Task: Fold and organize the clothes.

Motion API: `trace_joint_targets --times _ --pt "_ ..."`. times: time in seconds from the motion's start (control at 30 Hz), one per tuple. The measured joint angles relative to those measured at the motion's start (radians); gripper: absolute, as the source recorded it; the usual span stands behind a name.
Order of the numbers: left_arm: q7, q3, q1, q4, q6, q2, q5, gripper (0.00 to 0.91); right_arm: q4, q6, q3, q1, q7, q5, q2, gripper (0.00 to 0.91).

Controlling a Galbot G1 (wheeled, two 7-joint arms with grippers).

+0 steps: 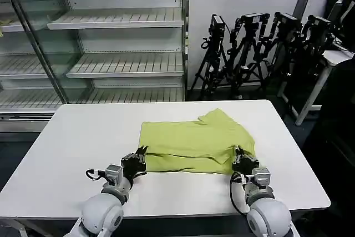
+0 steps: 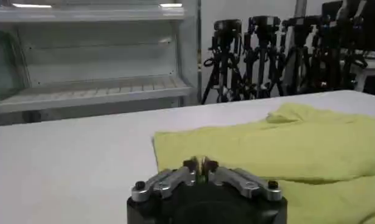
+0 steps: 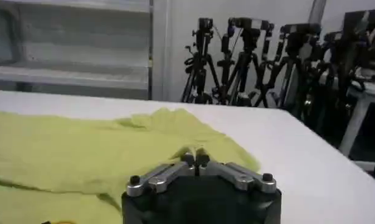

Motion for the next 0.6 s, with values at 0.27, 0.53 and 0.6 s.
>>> trace_joint_targets --times 0.27,0.53,0.6 --pt "-0.006 -0.027 0.033 -0.021 -0.005 -0.012 0.0 0.907 0.038 0.003 0.032 -0.046 -0.005 -0.01 0.002 0.907" --pt "-0.008 -0.053 0.104 -0.059 0.013 -0.017 -0.026 0.907 0.081 -0.015 0.116 -0.123 0.001 0.004 -0.007 0.907" --pt "-0.009 -0.054 0.116 -0.063 0.02 -0.017 -0.031 0.907 0.082 -0.023 0.14 -0.133 0.007 0.012 -0.011 0.907"
